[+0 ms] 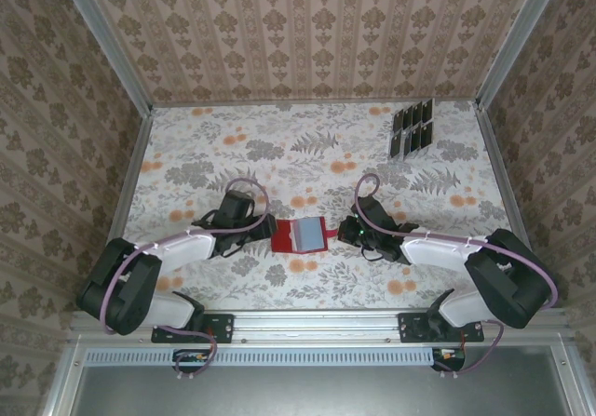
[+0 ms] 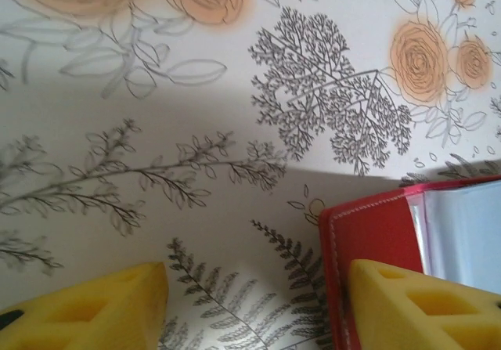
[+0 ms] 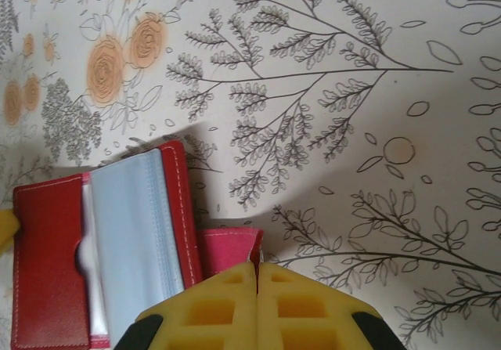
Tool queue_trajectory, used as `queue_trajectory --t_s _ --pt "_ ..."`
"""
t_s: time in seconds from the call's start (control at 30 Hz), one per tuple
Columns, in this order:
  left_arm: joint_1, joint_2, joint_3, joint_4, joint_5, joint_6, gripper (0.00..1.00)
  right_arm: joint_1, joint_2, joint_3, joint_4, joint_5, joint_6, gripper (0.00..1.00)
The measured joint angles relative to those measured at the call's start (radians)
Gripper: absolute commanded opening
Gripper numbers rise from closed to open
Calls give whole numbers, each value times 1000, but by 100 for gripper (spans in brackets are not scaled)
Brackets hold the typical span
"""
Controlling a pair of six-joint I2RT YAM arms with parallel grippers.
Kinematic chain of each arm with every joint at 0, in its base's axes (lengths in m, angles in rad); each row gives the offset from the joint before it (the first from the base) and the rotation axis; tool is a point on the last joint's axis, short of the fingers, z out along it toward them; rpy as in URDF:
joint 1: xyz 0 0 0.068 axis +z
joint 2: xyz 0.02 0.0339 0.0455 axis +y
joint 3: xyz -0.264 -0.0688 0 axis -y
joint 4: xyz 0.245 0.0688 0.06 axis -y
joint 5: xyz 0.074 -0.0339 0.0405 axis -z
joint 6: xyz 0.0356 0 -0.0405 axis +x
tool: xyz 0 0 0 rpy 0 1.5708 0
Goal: Put the credit cards into the card holder
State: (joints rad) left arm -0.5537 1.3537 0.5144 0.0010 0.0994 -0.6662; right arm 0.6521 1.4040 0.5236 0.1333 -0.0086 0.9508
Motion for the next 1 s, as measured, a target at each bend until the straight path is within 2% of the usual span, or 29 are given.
queue_trajectory --t_s 0.1,0.2,0.6,0.83,1.0 --pt "-1 12 50 -69 -42 41 65 0 19 0 -1 10 0 12" --pt "-2 28 83 -107 -75 78 65 0 32 0 -2 22 -2 21" --pt "-15 131 164 -198 -142 178 66 -1 37 6 -39 28 -13 39" --pt "-15 142 271 -261 -152 232 69 -1 -121 26 -118 1 -35 43" --pt "-21 68 305 -296 -148 241 70 11 -240 54 -181 -17 -42 43"
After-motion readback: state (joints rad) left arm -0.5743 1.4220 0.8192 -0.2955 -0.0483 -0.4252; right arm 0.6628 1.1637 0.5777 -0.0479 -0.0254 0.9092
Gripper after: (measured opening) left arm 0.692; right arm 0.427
